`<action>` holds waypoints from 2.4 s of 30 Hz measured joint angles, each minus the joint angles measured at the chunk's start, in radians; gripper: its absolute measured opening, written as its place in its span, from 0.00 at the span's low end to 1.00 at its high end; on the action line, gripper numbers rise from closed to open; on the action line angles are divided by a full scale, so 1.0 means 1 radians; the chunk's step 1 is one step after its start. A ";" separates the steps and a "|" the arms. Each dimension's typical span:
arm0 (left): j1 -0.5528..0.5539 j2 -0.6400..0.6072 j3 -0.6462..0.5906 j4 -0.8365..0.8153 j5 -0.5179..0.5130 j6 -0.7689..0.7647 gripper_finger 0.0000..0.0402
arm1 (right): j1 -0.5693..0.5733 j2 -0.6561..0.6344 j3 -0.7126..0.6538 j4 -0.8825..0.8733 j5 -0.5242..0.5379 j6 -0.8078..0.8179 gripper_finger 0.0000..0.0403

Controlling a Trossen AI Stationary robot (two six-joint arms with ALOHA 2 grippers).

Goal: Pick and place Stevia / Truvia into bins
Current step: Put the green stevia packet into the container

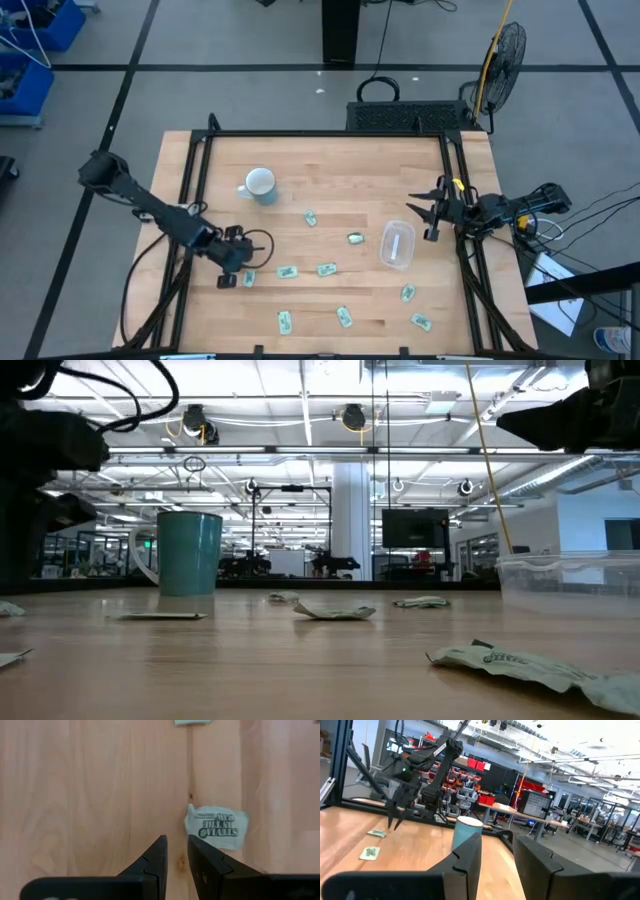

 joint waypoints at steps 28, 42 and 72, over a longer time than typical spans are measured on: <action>-0.007 0.120 -0.001 0.169 0.099 -0.072 0.20 | 0.000 0.000 0.000 0.032 0.002 -0.022 0.26; -0.021 0.132 -0.004 0.201 0.082 0.005 0.04 | 0.000 0.000 0.000 0.032 0.002 -0.021 0.26; 0.514 0.792 0.816 0.691 0.092 0.928 0.04 | 0.000 0.001 0.000 0.014 0.002 -0.017 0.26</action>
